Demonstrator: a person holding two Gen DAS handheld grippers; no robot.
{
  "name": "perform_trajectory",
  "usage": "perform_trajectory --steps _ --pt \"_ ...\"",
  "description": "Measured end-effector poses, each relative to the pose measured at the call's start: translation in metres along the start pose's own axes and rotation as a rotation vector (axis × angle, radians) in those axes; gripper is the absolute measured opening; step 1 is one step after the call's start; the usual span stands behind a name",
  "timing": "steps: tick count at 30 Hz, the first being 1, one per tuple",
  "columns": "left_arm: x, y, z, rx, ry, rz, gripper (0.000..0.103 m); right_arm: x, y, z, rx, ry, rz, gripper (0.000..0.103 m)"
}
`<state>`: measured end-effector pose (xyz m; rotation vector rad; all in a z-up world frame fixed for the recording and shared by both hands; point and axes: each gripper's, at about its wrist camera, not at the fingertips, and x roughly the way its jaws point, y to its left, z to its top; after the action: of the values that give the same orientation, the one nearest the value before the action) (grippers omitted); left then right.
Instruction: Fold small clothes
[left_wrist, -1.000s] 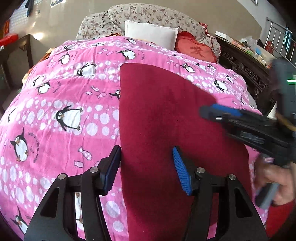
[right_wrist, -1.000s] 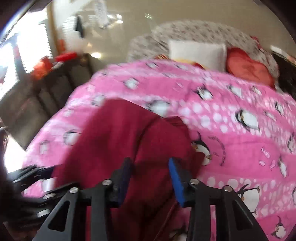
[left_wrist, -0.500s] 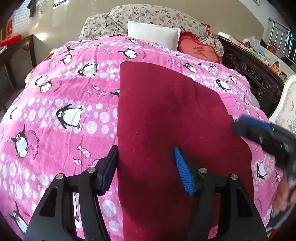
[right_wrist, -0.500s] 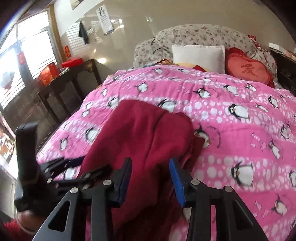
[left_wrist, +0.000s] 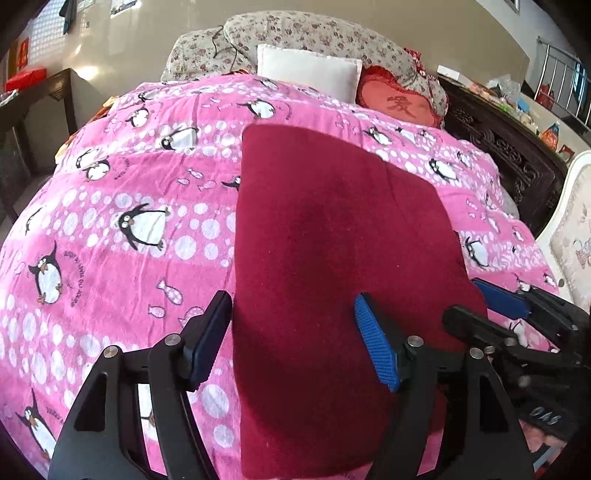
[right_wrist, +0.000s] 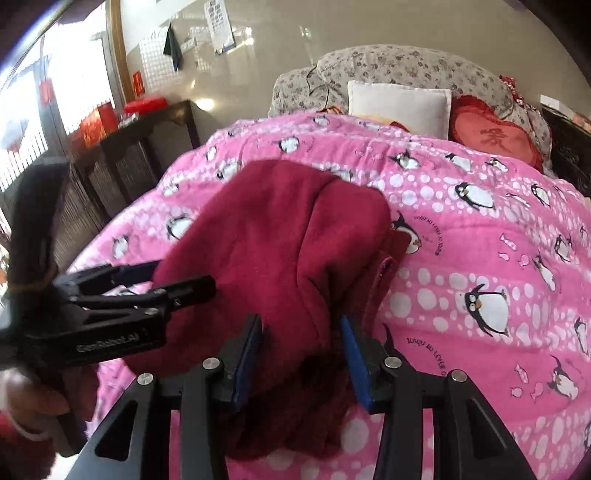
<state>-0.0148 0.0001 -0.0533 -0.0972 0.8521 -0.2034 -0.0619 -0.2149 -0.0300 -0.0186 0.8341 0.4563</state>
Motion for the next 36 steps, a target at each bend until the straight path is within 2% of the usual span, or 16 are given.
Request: perform_trajectory --steps 6,10,15,24,29,36 --pt "-0.019 0.006 0.0 -0.023 -0.102 0.081 0.069 -0.027 -0.005 0.009 0.063 -0.081 -0.057 0.047" --pt "-0.03 0.011 0.001 -0.051 -0.135 0.1 0.07 -0.033 -0.003 0.013 0.085 -0.112 -0.081 0.049" --pt "-0.045 0.006 0.0 -0.025 -0.173 0.182 0.07 -0.035 0.004 0.011 0.073 -0.138 -0.114 0.049" --pt "-0.059 0.0 -0.005 -0.011 -0.2 0.2 0.07 -0.041 0.013 0.009 0.069 -0.161 -0.13 0.05" --pt "-0.063 -0.003 -0.005 0.001 -0.22 0.203 0.07 -0.046 0.013 0.01 0.073 -0.169 -0.138 0.055" --pt "-0.065 -0.005 -0.007 0.008 -0.232 0.212 0.07 -0.045 0.015 0.009 0.067 -0.162 -0.126 0.056"
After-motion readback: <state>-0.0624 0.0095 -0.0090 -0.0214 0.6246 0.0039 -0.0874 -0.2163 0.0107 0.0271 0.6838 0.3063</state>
